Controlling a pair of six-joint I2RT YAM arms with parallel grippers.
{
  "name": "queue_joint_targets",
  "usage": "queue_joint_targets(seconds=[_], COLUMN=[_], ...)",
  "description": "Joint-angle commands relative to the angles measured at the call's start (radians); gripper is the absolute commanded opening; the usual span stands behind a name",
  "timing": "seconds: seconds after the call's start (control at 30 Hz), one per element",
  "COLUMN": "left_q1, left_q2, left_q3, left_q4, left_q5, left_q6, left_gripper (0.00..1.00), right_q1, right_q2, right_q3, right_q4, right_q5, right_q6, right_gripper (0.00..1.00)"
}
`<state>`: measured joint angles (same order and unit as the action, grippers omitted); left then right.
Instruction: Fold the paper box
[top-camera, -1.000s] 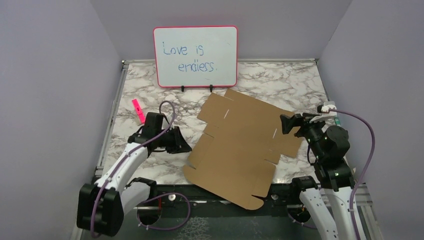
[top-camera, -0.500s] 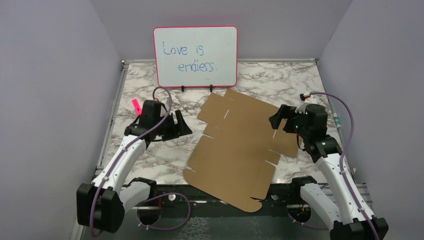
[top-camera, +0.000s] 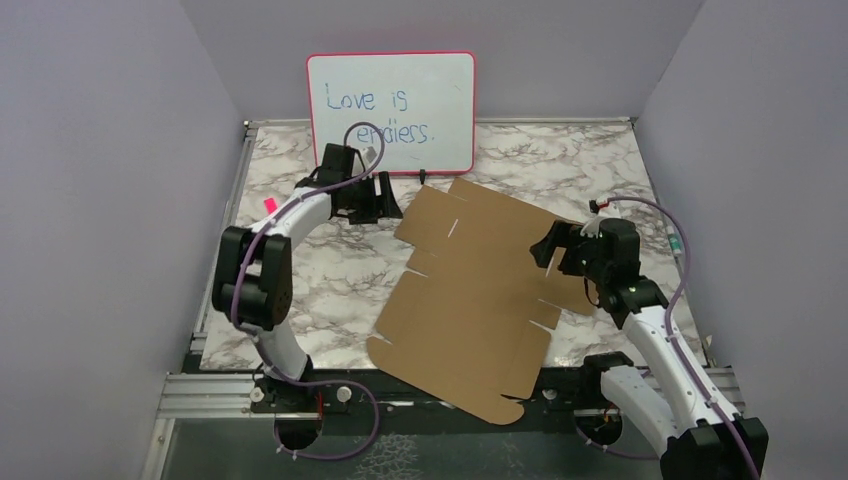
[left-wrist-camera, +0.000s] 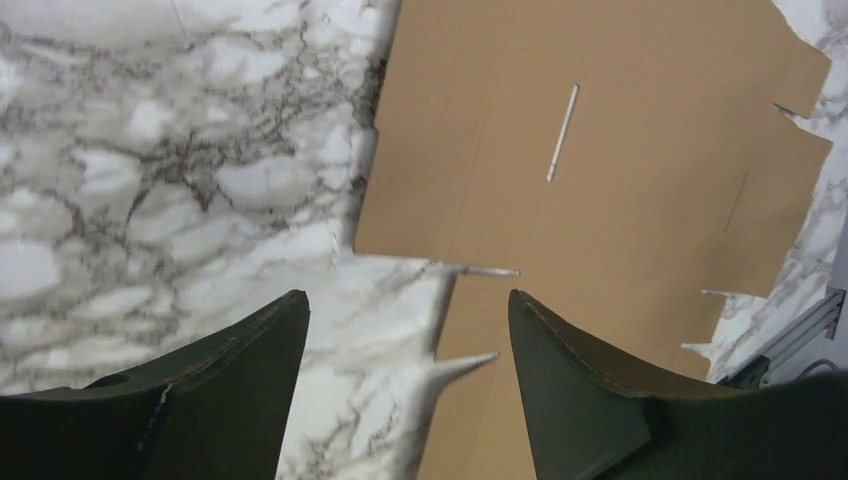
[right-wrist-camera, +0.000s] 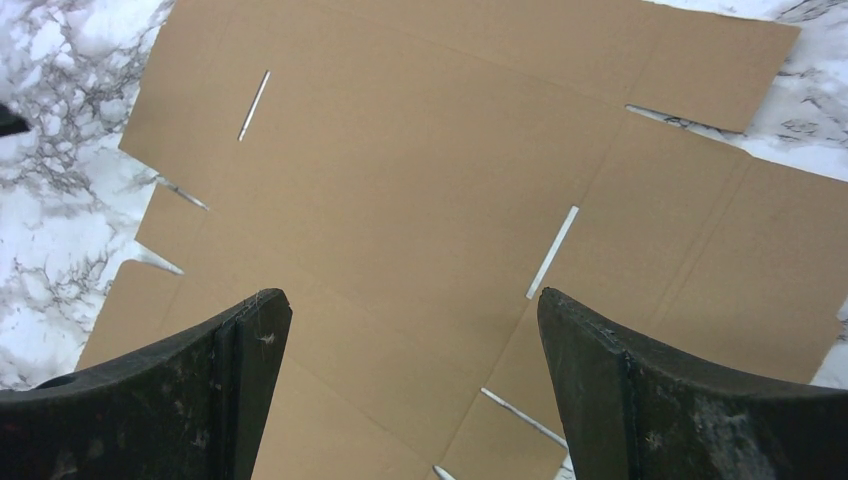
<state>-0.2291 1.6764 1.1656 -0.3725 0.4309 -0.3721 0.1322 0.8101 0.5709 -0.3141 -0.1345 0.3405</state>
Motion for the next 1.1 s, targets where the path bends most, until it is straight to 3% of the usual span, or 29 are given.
queue_joint_targets(seconds=[0.0, 0.3, 0.63, 0.9, 1.07], left_q1=[0.005, 0.006, -0.012, -0.027, -0.010], left_q2=[0.171, 0.403, 0.507, 0.487, 0.409], left_q3=[0.130, 0.297, 0.350, 0.317, 0.256], left_q4=[0.034, 0.034, 0.034, 0.032, 0.030], left_q5=[0.074, 0.135, 0.219, 0.218, 0.187], left_q6=[0.058, 0.081, 0.082, 0.089, 0.089], left_gripper=[0.71, 0.61, 0.50, 0.22, 0.10], right_q1=[0.008, 0.007, 0.007, 0.008, 0.008], right_q2=[-0.014, -0.004, 0.031, 0.032, 0.013], right_q3=[-0.054, -0.113, -0.135, -0.134, -0.128], right_q4=[0.112, 0.164, 0.214, 0.210, 0.185], right_q5=[-0.056, -0.054, -0.068, -0.074, -0.074], right_q6=[0.005, 0.006, 0.008, 0.014, 0.010], right_gripper=[1.00, 1.00, 1.00, 1.00, 1.00])
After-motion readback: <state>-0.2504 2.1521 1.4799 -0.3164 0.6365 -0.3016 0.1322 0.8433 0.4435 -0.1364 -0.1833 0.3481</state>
